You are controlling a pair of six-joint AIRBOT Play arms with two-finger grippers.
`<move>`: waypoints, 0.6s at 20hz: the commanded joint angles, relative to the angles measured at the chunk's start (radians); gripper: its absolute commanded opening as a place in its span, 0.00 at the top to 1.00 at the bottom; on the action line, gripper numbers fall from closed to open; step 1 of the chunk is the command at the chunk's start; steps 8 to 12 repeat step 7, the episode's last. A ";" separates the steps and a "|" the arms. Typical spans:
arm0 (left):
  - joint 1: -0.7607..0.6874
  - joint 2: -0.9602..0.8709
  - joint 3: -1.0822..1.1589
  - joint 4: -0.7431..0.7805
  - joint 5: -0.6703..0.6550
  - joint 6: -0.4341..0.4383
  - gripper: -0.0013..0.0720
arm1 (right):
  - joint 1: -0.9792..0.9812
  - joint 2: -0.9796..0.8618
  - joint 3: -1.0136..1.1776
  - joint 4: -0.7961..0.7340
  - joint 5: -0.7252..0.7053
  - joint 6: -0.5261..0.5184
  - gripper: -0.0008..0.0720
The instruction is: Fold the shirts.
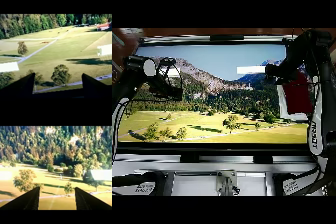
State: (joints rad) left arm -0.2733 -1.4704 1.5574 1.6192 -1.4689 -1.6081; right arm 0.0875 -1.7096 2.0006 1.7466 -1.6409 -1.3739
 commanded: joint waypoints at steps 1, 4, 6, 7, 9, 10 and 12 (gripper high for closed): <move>0.000 -0.004 0.000 0.004 -0.002 0.002 0.07 | 0.003 -0.003 0.000 0.007 -0.002 0.001 0.23; 0.000 -0.010 0.000 0.004 -0.002 0.002 0.07 | 0.003 -0.003 0.000 0.007 -0.002 0.001 0.23; 0.000 -0.013 0.000 0.005 -0.002 0.002 0.07 | 0.003 -0.003 0.000 0.007 -0.002 0.001 0.23; 0.000 -0.013 0.000 0.004 -0.002 0.002 0.07 | 0.003 -0.003 0.000 0.007 -0.002 0.001 0.23; 0.000 -0.013 0.000 0.004 -0.002 0.002 0.07 | 0.003 -0.003 0.000 0.007 -0.002 0.001 0.23; 0.000 -0.013 0.000 0.004 -0.002 0.002 0.07 | 0.003 -0.003 0.000 0.007 -0.002 0.001 0.23; 0.000 -0.013 0.000 0.004 -0.002 0.002 0.07 | 0.003 -0.003 0.000 0.007 -0.002 0.001 0.23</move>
